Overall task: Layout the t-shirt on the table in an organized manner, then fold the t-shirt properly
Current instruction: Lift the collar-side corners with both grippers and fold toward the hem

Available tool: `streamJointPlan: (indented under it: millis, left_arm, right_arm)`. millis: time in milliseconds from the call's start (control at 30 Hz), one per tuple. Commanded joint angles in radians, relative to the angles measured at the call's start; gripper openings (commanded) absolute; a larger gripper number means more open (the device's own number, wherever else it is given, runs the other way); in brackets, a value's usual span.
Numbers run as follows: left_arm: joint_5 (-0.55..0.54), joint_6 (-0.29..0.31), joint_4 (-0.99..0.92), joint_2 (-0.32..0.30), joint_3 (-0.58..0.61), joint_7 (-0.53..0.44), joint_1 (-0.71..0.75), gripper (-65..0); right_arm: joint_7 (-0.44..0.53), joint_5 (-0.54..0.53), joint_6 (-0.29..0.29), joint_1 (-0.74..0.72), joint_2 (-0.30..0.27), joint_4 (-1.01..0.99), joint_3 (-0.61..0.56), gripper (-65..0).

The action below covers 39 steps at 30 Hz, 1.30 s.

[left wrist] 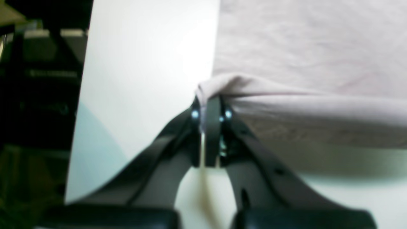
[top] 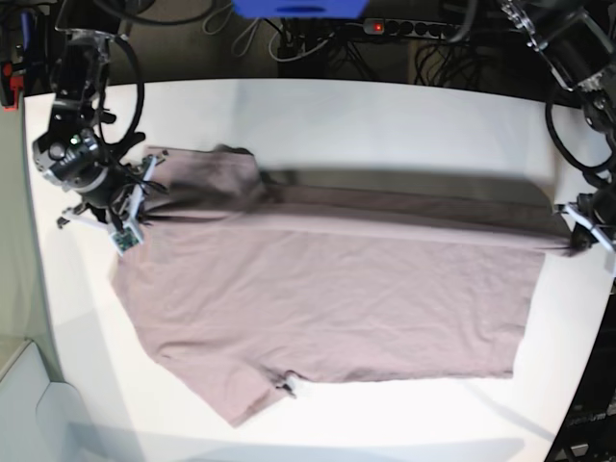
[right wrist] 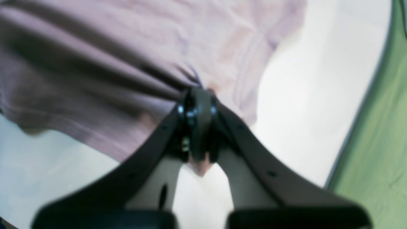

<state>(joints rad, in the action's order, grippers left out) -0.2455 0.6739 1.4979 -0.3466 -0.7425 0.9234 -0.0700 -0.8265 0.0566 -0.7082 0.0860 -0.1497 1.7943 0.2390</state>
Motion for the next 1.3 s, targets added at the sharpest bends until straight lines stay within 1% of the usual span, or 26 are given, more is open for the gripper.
streamJointPlan:
  millis: [0,100,200,300,467,633,800,867,967,1067,1167,1267]
  left_arm:
    - [-0.005,-0.010,0.013,-0.032,0.027,-0.020,-0.026,-64.8]
    - [-0.005,-0.012,-0.023,-0.041,0.091,-0.020,-0.057,-64.8]
    - [0.005,-0.012,-0.062,-0.044,0.093,-0.020,-0.086,-64.8]
    - [0.059,-0.010,-0.104,-0.041,0.097,-0.034,-0.107,-64.8]
    - [0.136,-0.006,-0.187,-0.038,0.097,-0.100,-0.124,-64.8]
    - [0.140,-0.006,-0.257,-0.038,0.097,-0.142,-0.126,-64.5]
    - [0.142,-0.010,-0.286,-0.039,0.099,-0.148,-0.147,-63.8]
    - [0.142,-0.012,-0.286,-0.039,0.099,-0.148,-0.152,-60.6]
    - [0.142,-0.012,-0.286,-0.039,0.099,-0.148,-0.155,-53.1]
    - [0.142,-0.012,-0.288,-0.039,0.097,-0.168,-0.156,-47.5]
    - [0.142,-0.012,-0.288,-0.038,0.094,-0.174,-0.156,-42.8]
    - [0.137,-0.012,-0.283,-0.038,0.091,-0.168,-0.155,-41.3]
  right_arm:
    - [0.012,0.005,0.010,-0.021,-0.014,0.017,-0.005,-65.0]
    - [0.012,0.005,0.010,-0.056,-0.012,-0.018,-0.026,-65.0]
    - [0.012,0.005,0.010,-0.079,-0.012,-0.069,-0.031,-65.0]
    - [0.012,0.005,0.010,-0.091,-0.012,-0.121,-0.031,-65.0]
    - [0.012,0.005,0.010,-0.111,-0.012,-0.159,-0.026,-65.0]
    - [0.012,0.005,0.010,-0.111,-0.012,-0.159,-0.030,-65.0]
    - [0.012,0.005,0.010,-0.130,-0.011,-0.172,-0.031,-64.6]
    - [0.012,0.005,0.010,-0.136,-0.012,-0.195,-0.031,-59.8]
    - [0.012,0.005,0.010,-0.177,-0.012,-0.239,-0.028,-49.2]
    - [0.012,0.005,0.010,-0.193,-0.014,-0.251,-0.025,-40.4]
    - [0.011,0.005,0.010,-0.188,-0.014,-0.216,-0.023,-33.1]
    - [0.003,0.007,0.010,-0.164,-0.014,-0.158,-0.005,-29.1]
